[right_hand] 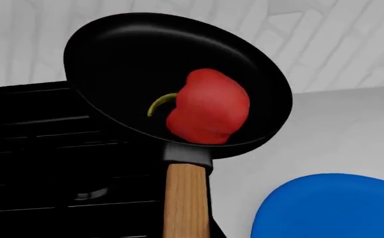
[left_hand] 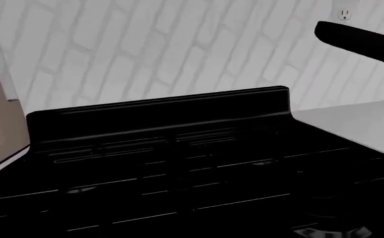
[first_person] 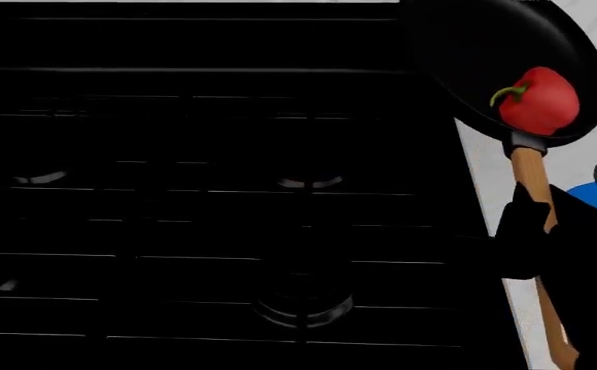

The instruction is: Pick up the pan and dump the vegetables in it onto the plate. Then return the pan to the stove.

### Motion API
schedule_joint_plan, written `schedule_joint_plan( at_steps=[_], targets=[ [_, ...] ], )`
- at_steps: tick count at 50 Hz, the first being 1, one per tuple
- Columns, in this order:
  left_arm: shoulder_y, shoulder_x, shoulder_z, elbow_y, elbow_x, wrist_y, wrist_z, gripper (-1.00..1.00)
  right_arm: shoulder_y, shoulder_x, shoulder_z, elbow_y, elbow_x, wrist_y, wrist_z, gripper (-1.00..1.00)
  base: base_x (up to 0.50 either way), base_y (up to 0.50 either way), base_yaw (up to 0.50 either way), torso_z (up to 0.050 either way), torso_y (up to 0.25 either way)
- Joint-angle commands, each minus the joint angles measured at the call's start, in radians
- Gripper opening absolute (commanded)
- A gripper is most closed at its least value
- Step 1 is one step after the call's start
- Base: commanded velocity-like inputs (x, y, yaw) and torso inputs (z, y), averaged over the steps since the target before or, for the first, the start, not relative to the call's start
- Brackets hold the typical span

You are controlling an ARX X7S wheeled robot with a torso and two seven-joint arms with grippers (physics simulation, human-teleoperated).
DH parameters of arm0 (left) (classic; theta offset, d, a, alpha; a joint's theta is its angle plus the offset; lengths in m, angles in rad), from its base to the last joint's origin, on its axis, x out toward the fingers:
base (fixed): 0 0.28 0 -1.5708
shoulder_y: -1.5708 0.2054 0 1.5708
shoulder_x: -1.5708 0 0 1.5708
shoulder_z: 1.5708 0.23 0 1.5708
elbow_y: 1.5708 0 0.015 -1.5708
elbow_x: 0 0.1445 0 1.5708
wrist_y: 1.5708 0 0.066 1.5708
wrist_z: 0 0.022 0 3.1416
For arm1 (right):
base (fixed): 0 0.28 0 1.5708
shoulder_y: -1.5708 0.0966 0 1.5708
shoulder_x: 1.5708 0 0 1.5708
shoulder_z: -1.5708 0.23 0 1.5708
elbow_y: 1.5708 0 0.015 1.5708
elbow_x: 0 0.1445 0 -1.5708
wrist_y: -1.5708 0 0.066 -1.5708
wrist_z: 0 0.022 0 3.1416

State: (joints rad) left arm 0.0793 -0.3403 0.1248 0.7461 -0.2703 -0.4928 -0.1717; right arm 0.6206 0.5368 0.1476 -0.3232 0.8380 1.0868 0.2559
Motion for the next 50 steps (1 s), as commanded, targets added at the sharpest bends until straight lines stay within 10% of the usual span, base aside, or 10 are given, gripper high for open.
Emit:
schedule_joint_plan(
  at_steps=[1,50],
  targets=[
    [0.005,-0.008,0.006,0.007,-0.001,-0.002,-0.004,1.0,0.01,-0.033,0.093,-0.003,-0.041,-0.092,-0.078,-1.0,0.0,0.0,0.0,0.0,0.0],
    [0.01,-0.032,0.002,0.06,-0.088,-0.027,0.001,1.0,-0.022,-0.251,0.164,0.204,0.07,-0.415,-0.357,-1.0,0.0,0.0,0.0,0.001,0.006]
  ],
)
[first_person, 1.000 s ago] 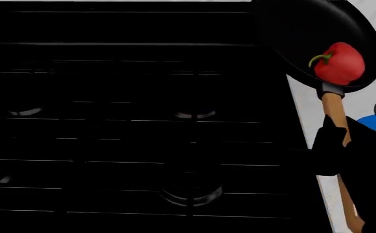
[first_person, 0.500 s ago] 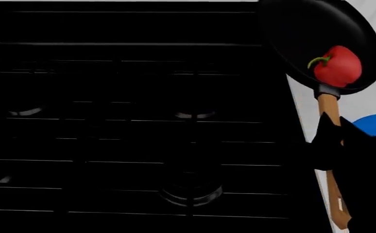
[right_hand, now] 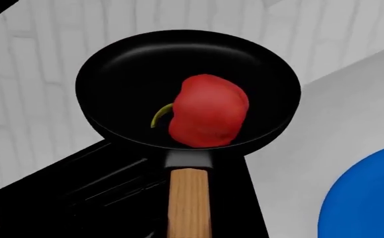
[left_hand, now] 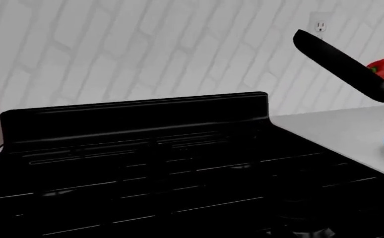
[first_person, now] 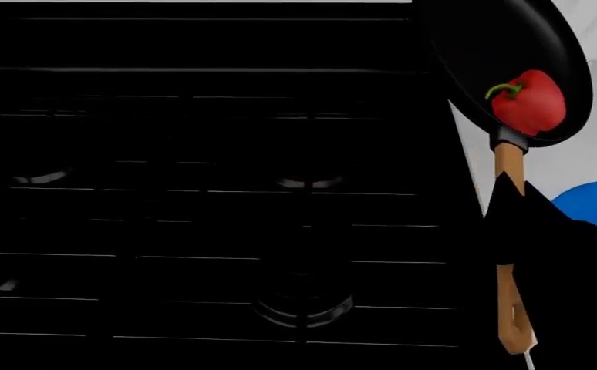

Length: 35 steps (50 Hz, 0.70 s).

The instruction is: Pick up the pan and dump the vegetables in it onto the plate. Then return the pan to the stove.

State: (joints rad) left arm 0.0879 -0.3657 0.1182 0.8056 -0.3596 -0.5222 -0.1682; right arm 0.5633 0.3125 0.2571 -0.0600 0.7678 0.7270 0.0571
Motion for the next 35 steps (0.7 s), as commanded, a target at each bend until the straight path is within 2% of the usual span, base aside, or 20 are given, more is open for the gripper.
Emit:
schedule_joint_plan(
  at_steps=[1,35],
  targets=[
    [0.002,-0.007,0.009,-0.001,0.001,0.003,-0.002,1.0,0.037,-0.028,0.058,-0.061,0.147,-0.056,-0.161,-1.0,0.0,0.0,0.0,0.0,0.0],
    [0.008,-0.024,0.026,0.012,-0.002,0.0,-0.018,1.0,0.032,-0.116,0.126,0.082,0.277,-0.163,-0.336,-1.0,0.0,0.0,0.0,0.001,0.006]
  ],
)
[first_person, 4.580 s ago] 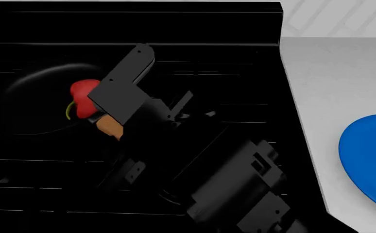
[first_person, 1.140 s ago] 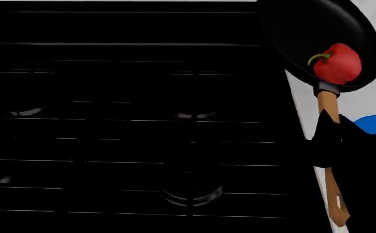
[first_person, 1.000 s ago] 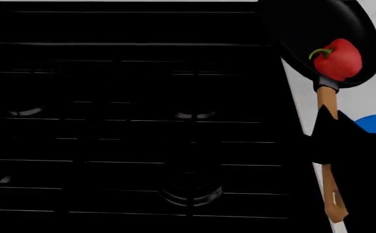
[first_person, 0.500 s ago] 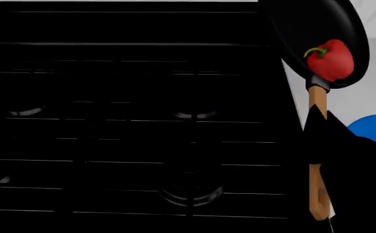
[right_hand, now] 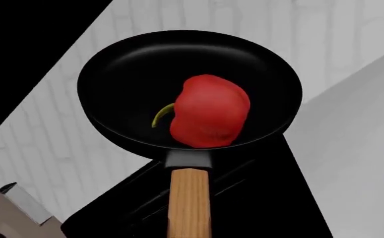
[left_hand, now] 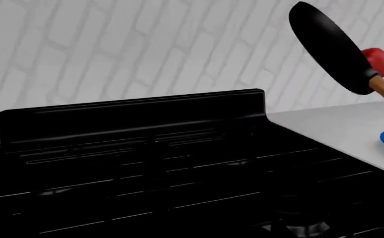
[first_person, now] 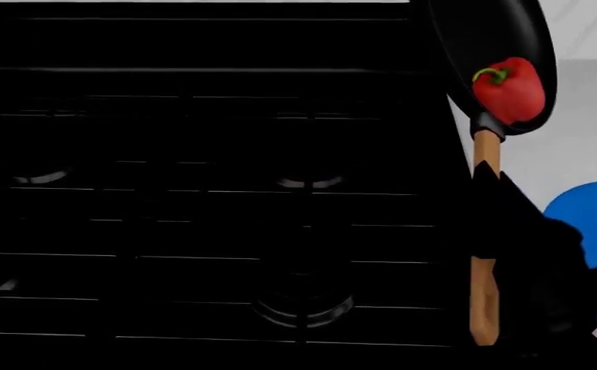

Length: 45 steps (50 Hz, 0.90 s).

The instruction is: Pick up the pan and dump the vegetables in it onto the plate. Then return the pan to the stove.

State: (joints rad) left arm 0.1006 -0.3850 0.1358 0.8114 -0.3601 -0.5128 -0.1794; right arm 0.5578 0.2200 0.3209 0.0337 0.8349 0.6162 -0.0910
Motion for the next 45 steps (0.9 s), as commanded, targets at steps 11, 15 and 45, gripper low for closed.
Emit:
schedule_joint_plan(
  at_steps=[11,15,45],
  targets=[
    [-0.02,-0.007,0.024,0.0,-0.003,-0.021,-0.009,1.0,0.013,-0.034,0.107,-0.016,0.277,-0.068,-0.227,-1.0,0.0,0.0,0.0,0.001,0.005],
    [-0.021,-0.009,0.025,0.004,-0.005,-0.026,-0.012,1.0,0.005,-0.032,0.117,-0.018,0.296,-0.067,-0.235,-1.0,0.0,0.0,0.0,0.003,0.006],
    [0.0,-0.023,0.052,0.018,0.006,-0.012,-0.024,1.0,0.15,-0.009,0.083,0.214,0.256,-0.109,-0.283,-1.0,0.0,0.0,0.0,0.001,0.006]
  ],
)
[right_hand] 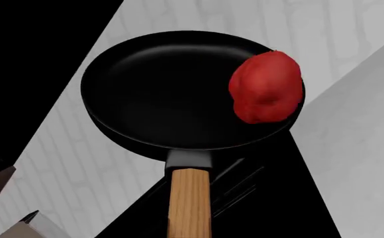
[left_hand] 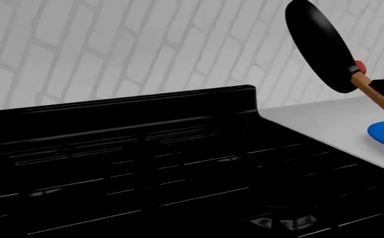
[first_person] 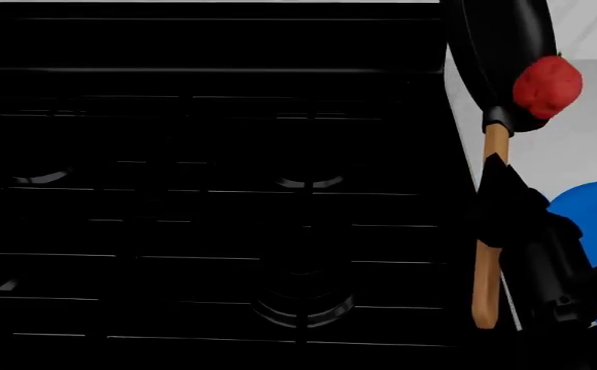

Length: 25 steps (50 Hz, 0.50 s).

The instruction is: Pick up the pan and dump the vegetables in it onto the plate. Then return the pan to the stove.

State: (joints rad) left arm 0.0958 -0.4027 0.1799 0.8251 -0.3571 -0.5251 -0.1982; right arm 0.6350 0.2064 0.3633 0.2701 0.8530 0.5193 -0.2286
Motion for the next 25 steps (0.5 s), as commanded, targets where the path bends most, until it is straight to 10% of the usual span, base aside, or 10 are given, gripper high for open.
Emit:
schedule_joint_plan(
  at_steps=[1,25],
  targets=[
    [0.004,-0.006,0.01,0.001,0.004,0.002,-0.004,1.0,0.072,0.003,0.038,-0.025,0.239,-0.011,-0.146,-1.0,0.0,0.0,0.0,0.0,0.012],
    [-0.035,-0.018,0.037,0.035,-0.008,-0.053,-0.018,1.0,-0.026,-0.023,0.144,-0.049,0.371,-0.058,-0.244,-1.0,0.0,0.0,0.0,0.001,0.006]
  ],
)
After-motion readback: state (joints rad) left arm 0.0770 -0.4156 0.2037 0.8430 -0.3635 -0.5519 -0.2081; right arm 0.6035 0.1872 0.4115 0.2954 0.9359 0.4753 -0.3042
